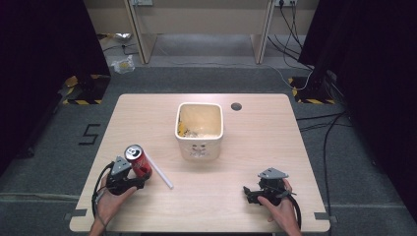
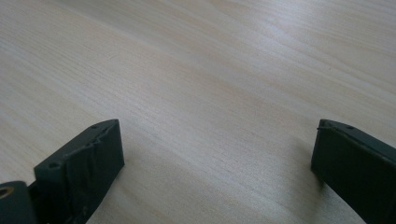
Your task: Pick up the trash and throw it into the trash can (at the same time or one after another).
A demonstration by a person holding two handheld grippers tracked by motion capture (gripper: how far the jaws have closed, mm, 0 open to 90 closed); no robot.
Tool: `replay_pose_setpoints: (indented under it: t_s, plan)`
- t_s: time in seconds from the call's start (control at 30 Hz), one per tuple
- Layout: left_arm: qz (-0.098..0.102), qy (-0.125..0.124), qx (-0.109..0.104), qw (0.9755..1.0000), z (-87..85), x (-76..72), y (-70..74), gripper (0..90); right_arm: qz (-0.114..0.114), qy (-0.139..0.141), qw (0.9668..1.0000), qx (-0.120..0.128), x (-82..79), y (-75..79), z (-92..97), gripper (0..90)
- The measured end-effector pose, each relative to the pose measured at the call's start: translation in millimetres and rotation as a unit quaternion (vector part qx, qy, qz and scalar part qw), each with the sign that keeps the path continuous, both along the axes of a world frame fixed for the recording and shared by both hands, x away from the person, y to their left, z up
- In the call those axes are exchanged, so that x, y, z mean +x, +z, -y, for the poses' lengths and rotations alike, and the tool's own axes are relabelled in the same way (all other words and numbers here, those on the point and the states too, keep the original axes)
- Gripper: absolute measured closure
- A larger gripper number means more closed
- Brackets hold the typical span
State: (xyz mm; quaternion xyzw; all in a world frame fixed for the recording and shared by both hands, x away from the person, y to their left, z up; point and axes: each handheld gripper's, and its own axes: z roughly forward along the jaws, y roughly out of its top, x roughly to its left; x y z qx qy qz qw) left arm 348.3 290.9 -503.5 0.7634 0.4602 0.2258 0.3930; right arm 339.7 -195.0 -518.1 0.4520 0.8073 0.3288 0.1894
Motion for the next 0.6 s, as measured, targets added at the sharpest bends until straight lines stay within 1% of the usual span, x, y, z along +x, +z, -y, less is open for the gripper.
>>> replay_pose_setpoints:
  t_s: [0.03,0.07,0.13,0.2,0.33,0.43,0.47,0.6]
  plan:
    - [0.005,-0.002,0.003,1.0000,0.5,0.6,0.2,30.8,0.000,0.000,1.0000,0.000,-0.1,0.0,0.0,2.6]
    - [0.004,-0.002,0.004,1.0000,0.7,0.6,0.4,33.4,0.000,0.000,1.0000,0.000,0.0,0.0,0.0,2.6]
    - [0.004,-0.003,0.005,1.0000,0.8,0.5,0.7,33.6,0.000,0.000,1.0000,0.000,0.0,0.0,0.0,2.5]
    - [0.006,-0.001,0.012,0.9999,1.3,-0.4,1.9,33.8,0.000,0.002,1.0000,0.000,0.1,0.0,-0.1,2.2]
    - [0.012,-0.010,0.015,0.9998,2.4,-3.0,7.4,34.0,-0.001,0.003,1.0000,-0.001,0.0,0.1,0.0,2.1]
    - [0.011,-0.015,0.013,0.9997,3.1,-3.2,12.8,34.0,-0.001,0.003,1.0000,-0.001,0.0,0.1,0.0,2.1]
    - [0.010,-0.017,0.016,0.9997,3.4,-3.2,13.7,34.0,-0.001,0.003,1.0000,-0.001,0.0,0.1,-0.1,2.1]
    - [0.009,-0.019,0.016,0.9997,5.6,-2.8,14.6,34.0,-0.001,0.003,1.0000,-0.001,0.0,0.1,0.0,2.1]
